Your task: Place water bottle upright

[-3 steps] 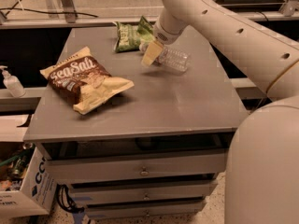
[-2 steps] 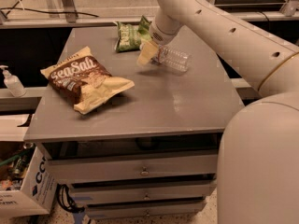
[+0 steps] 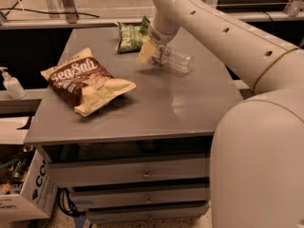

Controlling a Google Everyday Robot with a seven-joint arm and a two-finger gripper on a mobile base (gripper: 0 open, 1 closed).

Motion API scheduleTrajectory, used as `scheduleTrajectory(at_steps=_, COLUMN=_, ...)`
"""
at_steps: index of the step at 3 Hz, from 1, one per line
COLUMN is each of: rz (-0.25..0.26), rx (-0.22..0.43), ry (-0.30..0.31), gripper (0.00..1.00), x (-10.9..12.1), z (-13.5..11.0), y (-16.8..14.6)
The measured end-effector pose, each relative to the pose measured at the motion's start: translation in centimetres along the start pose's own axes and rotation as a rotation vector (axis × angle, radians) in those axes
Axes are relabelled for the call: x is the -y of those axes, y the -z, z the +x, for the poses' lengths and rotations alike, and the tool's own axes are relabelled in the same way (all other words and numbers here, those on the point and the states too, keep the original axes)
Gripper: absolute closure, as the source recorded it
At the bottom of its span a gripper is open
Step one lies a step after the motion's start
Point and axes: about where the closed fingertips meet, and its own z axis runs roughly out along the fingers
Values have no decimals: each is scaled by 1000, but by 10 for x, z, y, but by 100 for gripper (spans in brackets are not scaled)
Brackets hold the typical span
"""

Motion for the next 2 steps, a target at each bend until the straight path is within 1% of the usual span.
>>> scheduleTrajectory(at_steps=1, rz=25, rx=-15, ry=-66, gripper=0, x=8, z=6, y=-1)
scheduleTrajectory(at_steps=2, rz=34, rx=-19, ry=-114, gripper=18, x=13, z=12, y=0)
